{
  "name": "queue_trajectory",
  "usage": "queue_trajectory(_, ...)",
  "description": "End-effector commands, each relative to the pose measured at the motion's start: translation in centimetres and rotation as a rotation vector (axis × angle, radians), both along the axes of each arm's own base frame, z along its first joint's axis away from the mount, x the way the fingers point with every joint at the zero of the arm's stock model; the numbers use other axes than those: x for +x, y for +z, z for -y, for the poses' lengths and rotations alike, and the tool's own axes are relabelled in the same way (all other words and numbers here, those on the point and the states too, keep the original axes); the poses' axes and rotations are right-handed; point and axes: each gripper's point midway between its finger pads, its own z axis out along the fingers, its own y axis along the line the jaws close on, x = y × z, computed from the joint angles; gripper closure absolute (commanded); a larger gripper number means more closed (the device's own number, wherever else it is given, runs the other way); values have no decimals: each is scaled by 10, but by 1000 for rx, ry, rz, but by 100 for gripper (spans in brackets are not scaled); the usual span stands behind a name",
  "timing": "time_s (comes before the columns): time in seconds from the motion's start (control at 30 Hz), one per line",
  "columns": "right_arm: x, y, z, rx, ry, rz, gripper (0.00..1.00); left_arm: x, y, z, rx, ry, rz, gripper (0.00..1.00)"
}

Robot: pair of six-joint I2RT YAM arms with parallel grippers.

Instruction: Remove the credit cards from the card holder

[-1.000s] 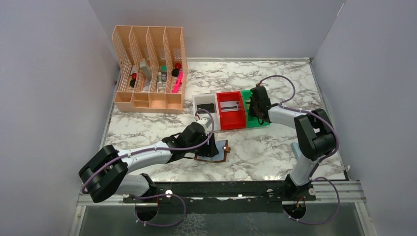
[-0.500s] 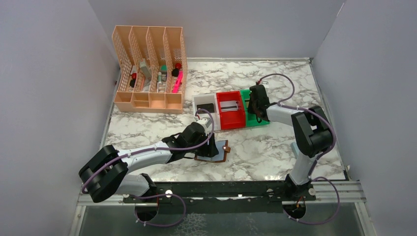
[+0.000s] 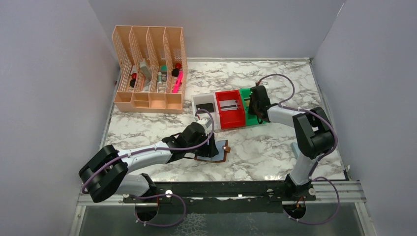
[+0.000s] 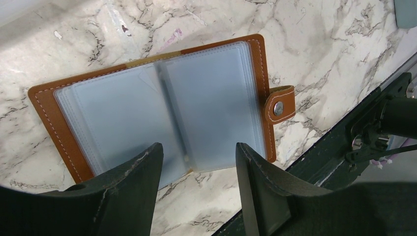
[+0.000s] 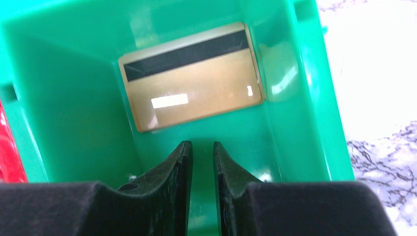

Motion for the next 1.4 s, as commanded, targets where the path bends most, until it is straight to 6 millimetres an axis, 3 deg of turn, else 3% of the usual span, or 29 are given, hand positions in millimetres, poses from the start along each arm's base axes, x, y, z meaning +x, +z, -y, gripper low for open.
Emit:
queue_trajectory(0.0, -18, 6, 3, -5, 29, -23, 73, 1, 8, 7, -21, -15, 4, 41)
queue_trajectory(0.33, -68, -1, 6, 58, 41, -111, 73, -1, 11, 9, -41, -16, 1, 41)
queue_trajectory(0.47, -74, 8, 10, 56, 43, -83, 72, -2, 11, 9, -46, -19, 2, 41)
queue_trajectory(0.63, -69, 44, 1, 79, 94, -62, 70, 2, 19, 6, -55, 23, 27, 41)
queue_trajectory(0.87, -104, 102, -12, 268, 159, 86, 51, 17, 41, -20, -95, 187, 138, 39)
queue_trajectory(1.0, -129, 121, -45, 402, 340, 63, 46, 18, 35, -31, -47, 223, 136, 38)
queue_trajectory(1.17, -176, 99, -91, 491, 486, -99, 38, 20, 30, -34, -29, 252, 122, 38)
queue_trajectory(1.23, -193, 90, -105, 512, 518, -132, 31, 21, 30, -34, -29, 256, 121, 37)
queue_trajectory(1.37, -211, 84, -122, 508, 548, -162, 30, 21, 30, -37, -21, 267, 124, 37)
